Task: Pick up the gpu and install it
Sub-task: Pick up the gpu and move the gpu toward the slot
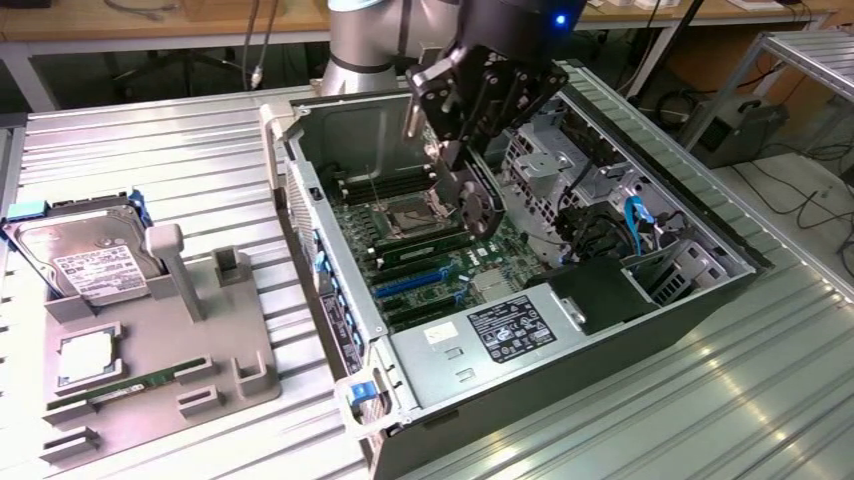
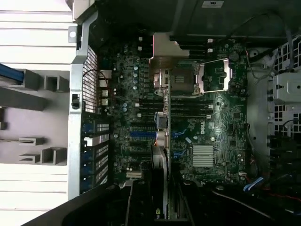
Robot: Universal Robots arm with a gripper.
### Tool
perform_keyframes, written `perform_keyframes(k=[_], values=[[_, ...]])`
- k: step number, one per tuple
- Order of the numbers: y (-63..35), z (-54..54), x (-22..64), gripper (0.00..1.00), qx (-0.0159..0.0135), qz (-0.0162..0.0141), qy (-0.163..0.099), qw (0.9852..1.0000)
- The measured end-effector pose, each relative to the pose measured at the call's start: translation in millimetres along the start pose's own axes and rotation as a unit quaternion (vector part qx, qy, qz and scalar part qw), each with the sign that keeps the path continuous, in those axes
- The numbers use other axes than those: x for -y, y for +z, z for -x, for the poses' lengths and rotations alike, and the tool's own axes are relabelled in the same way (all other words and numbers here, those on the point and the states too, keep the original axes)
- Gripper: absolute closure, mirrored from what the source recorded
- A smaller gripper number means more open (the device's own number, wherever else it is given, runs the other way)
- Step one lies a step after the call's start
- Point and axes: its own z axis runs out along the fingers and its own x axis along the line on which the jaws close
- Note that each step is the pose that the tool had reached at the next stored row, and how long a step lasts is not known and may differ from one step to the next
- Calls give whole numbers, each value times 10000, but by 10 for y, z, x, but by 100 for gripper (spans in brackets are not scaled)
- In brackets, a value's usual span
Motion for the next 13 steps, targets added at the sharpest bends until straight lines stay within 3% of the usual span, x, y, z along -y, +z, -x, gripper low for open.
perform_keyframes(k=[8,13], values=[[157,385,-23,74,-10,-2,2,10000],[169,410,-23,74,-14,-2,2,10000]])
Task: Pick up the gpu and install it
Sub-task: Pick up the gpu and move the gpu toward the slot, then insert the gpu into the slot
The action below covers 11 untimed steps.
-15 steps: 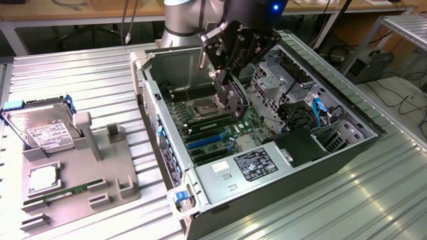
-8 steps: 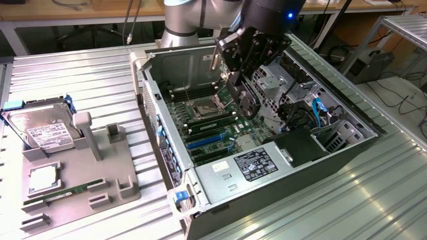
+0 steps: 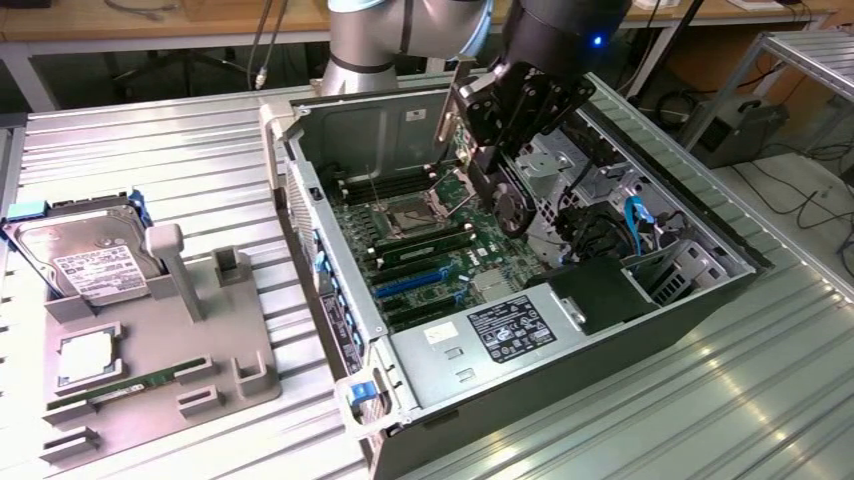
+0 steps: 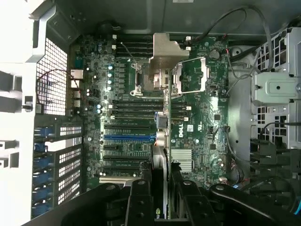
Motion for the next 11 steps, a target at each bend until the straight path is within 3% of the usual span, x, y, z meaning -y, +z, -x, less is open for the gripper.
perform_keyframes(k=[11], values=[[0,0,0,74,0,0,1,10000]])
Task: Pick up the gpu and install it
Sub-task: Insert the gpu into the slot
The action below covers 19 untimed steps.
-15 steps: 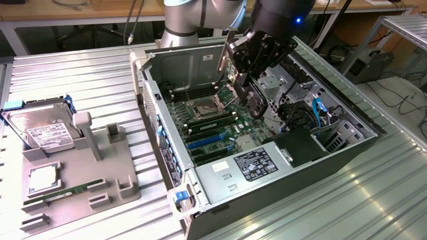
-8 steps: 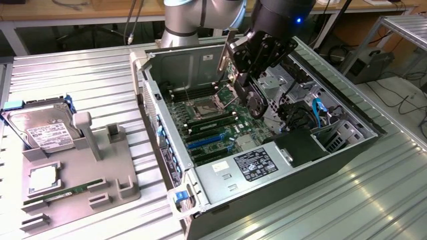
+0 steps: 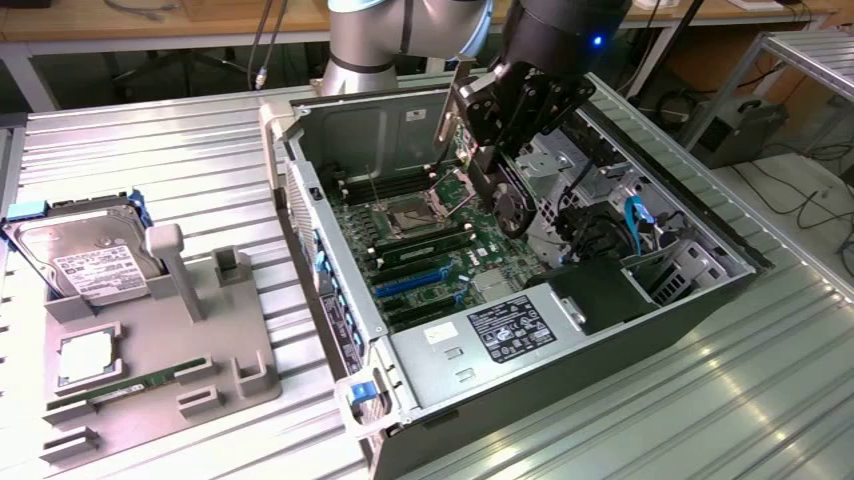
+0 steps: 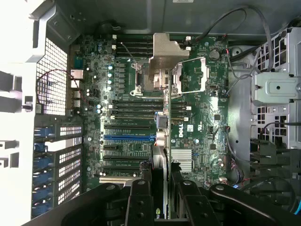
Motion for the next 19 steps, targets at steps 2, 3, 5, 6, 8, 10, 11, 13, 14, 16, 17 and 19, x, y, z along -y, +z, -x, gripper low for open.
perform_keyframes(k=[2,3,5,6,8,10,11,13,14,16,17,19], values=[[0,0,0,74,11,-1,-14,10000],[1,0,0,74,6,-1,-142,9999],[2,-1,0,74,-18,-2,-373,9993],[3,-1,0,74,-29,-2,-466,9989],[5,-1,0,74,-51,-3,-670,9977],[6,-1,1,74,-77,-3,-902,9959],[7,-1,1,74,-87,-3,-994,9950],[10,-1,1,74,-110,-4,-1199,9927],[12,-1,1,74,-122,-4,-1303,9914],[16,-1,2,74,-146,-5,-1528,9881],[18,-1,2,74,-159,-6,-1646,9862],[22,-1,2,74,-179,-6,-1830,9829]])
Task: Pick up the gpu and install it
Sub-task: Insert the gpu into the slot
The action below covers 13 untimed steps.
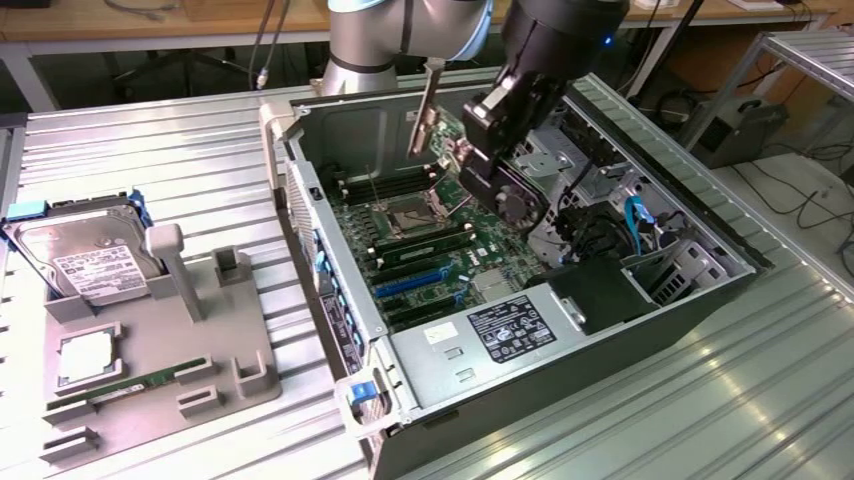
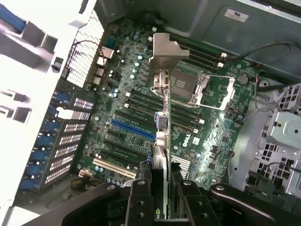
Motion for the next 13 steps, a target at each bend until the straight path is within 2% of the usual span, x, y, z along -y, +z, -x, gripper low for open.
perform_keyframes(k=[3,5,7,11,13], values=[[8,0,1,74,-30,-1,-298,9996],[20,0,2,74,-64,-2,-629,9980],[32,0,3,74,-85,-3,-815,9966],[66,0,7,74,-126,-3,-1184,9929],[87,0,9,74,-150,-4,-1407,9899]])
